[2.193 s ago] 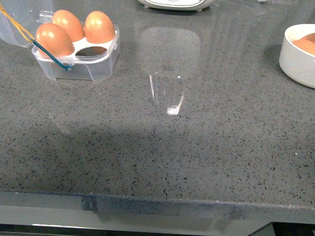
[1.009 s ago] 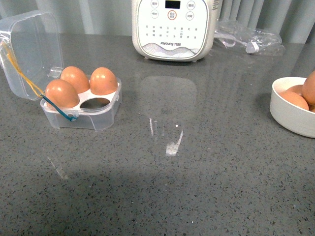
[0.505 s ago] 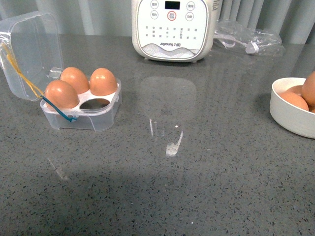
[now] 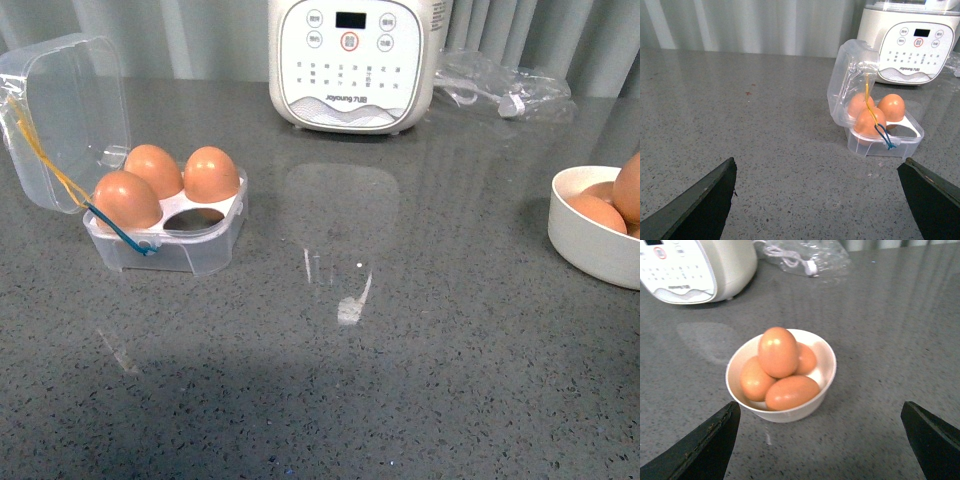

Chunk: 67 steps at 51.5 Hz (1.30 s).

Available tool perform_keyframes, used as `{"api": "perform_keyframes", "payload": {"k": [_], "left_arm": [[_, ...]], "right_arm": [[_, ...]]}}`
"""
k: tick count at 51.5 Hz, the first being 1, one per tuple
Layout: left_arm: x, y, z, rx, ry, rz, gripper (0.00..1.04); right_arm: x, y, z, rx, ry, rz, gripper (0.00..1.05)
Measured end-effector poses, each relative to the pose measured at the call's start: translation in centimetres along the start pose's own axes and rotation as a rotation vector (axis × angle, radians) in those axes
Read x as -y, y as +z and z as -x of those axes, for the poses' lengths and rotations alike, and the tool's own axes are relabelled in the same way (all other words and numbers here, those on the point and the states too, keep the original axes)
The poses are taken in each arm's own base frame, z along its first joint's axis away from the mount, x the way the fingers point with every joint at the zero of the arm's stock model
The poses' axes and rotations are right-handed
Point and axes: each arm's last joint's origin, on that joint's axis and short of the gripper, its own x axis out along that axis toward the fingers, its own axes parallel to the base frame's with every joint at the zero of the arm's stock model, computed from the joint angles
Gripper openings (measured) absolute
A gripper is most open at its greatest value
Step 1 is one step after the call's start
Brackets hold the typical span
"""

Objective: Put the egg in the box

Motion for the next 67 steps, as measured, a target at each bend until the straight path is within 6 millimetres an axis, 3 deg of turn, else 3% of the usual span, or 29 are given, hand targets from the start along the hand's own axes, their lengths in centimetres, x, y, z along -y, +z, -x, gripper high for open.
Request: {"api": "perform_keyframes", "payload": {"k": [13,50,67], "left_arm": [[0.0,0.0,0.0,0.0,0.0,0.0,0.98],[0.0,0.0,0.0,0.0,0.0,0.0,0.98],[0.0,0.0,0.0,0.0,0.0,0.0,0.98]], "right_arm": [[-0.4,1.6,-3.5,-0.015,0.046,0.075,0.98],[-1.7,1.8,-9.1,-0.076,0.107,0.104,0.98],[-2.1,1.9,-10.7,-0.086,0.09,0.115,0.98]]}}
